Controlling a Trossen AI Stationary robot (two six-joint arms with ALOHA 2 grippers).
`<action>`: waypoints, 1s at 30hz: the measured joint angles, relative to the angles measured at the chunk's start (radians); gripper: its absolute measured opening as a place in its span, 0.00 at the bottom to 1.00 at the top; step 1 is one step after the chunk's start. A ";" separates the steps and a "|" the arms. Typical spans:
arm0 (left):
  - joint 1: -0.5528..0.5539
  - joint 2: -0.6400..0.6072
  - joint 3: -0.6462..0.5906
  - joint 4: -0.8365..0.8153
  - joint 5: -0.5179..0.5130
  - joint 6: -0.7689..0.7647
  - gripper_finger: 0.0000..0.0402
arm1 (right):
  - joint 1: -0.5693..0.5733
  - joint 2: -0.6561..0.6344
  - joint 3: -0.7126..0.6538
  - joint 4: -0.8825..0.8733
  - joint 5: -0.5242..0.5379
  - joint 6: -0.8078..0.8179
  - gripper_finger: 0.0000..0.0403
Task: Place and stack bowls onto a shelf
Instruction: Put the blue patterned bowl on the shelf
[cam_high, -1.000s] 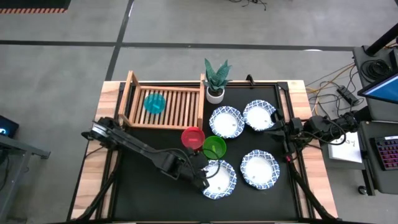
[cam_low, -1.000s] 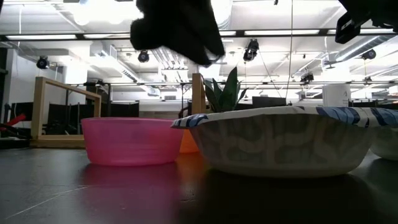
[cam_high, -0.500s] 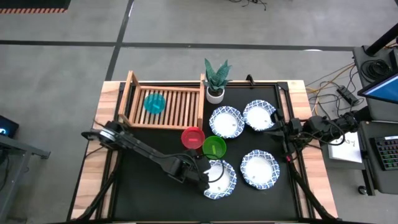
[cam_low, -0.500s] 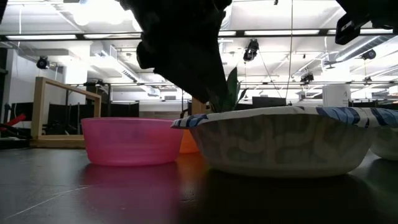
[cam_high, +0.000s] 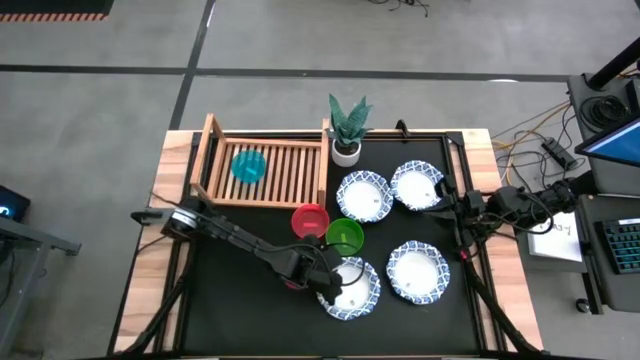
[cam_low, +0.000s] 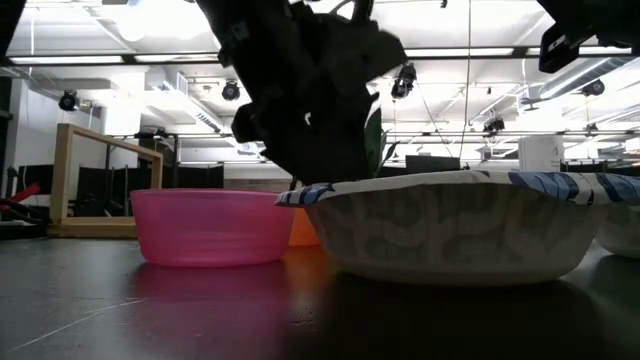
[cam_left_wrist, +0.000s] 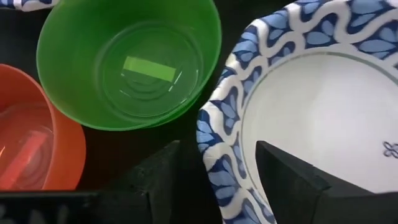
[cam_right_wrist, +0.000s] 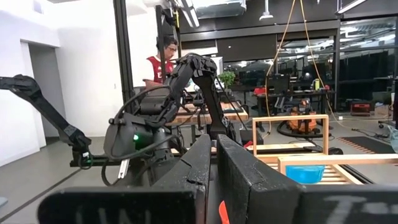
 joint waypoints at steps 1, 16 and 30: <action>0.001 0.003 0.000 0.000 0.000 0.000 0.46 | 0.000 0.000 0.000 0.000 0.000 -0.001 0.04; 0.001 0.004 -0.001 0.001 0.000 -0.025 0.27 | 0.000 0.000 0.000 -0.002 0.000 -0.008 0.04; 0.001 0.004 0.000 0.011 -0.013 -0.093 0.01 | 0.000 0.000 0.000 -0.002 -0.001 -0.008 0.04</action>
